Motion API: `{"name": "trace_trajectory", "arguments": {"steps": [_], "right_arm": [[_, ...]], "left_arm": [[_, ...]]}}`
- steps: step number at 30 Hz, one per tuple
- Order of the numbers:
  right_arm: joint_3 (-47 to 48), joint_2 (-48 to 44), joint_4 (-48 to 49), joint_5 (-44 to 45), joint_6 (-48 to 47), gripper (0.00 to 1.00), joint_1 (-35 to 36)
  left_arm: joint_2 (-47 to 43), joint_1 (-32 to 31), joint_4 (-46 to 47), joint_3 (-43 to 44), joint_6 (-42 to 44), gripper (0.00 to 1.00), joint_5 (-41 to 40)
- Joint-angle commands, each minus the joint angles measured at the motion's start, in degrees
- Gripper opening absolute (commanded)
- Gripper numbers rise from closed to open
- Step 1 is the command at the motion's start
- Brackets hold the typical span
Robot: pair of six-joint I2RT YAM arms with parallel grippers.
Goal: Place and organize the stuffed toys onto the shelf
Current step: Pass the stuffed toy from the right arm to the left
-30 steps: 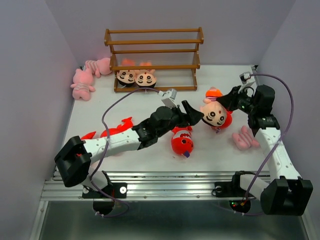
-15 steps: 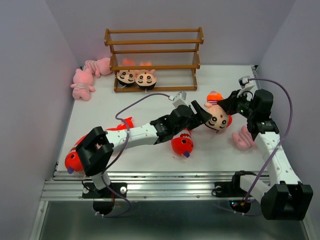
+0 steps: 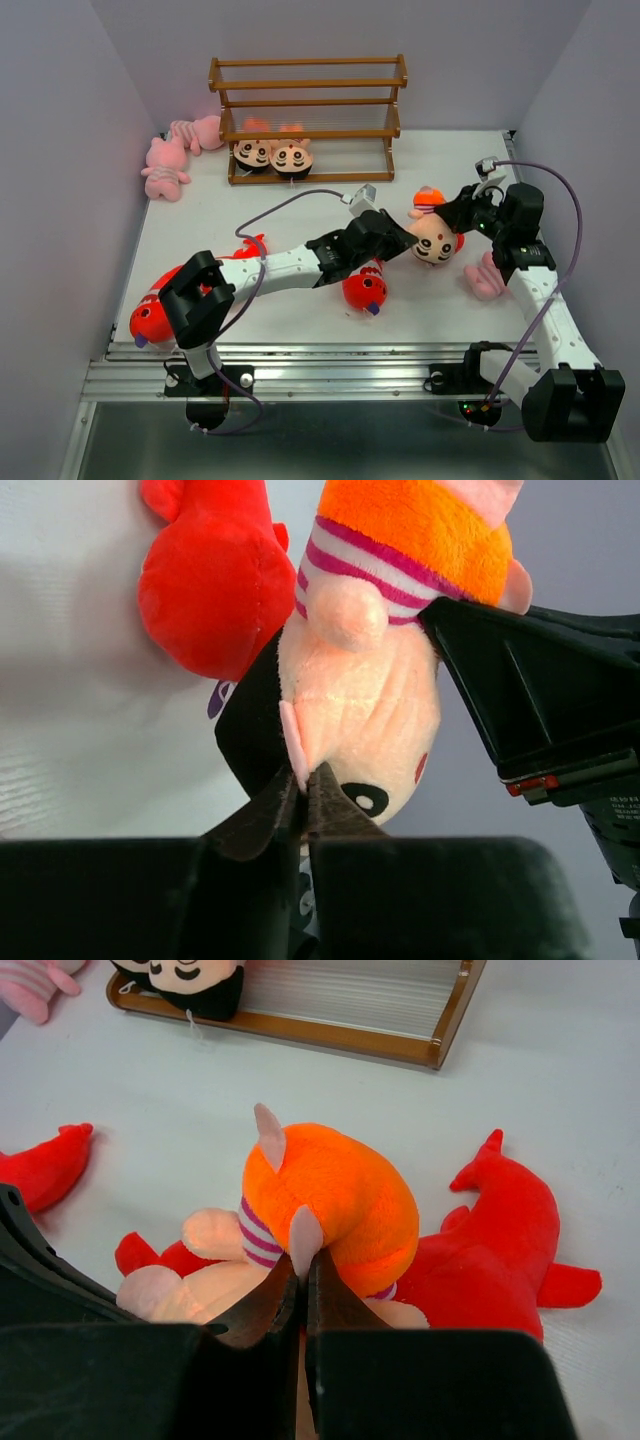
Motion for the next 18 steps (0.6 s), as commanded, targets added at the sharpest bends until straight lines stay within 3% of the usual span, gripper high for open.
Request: {"name": "trace_trajectory", "arguments": {"steps": [1, 2, 5, 7, 9, 11, 12, 18], "right_arm": [[-0.2, -1.8, 2.8, -1.4, -0.5, 0.02, 0.9], [-0.3, -1.8, 3.0, -1.5, -0.5, 0.03, 0.9], [-0.3, -1.6, 3.1, -2.1, -0.5, 0.07, 0.9], [-0.1, -1.6, 2.5, -3.2, -1.3, 0.16, 0.9], [0.5, -1.7, 0.8, -6.5, -4.6, 0.46, 0.9], [1.3, -1.7, -0.7, -9.1, -8.2, 0.95, 0.9], [1.5, -1.6, -0.9, -9.4, -8.7, 1.0, 0.9], [5.0, 0.6, -1.9, -11.8, -10.1, 1.0, 0.9]], "left_arm": [[-1.0, -0.1, 3.1, 1.8, 0.4, 0.07, -0.5], [-1.2, 0.2, 3.8, 1.3, 1.0, 0.0, -0.4], [-2.3, 0.6, 5.4, -0.1, 2.6, 0.0, 0.6], [-3.4, 1.3, 7.5, -2.2, 6.1, 0.0, 1.1], [-5.6, 2.1, 9.3, -5.3, 8.7, 0.0, 1.5], [-8.6, 4.1, 9.7, -7.9, 11.6, 0.0, 1.8], [-9.7, 5.1, 9.9, -9.3, 12.5, 0.0, 2.2], [-19.4, 15.5, 12.6, -21.1, 19.2, 0.0, 8.8]]}}
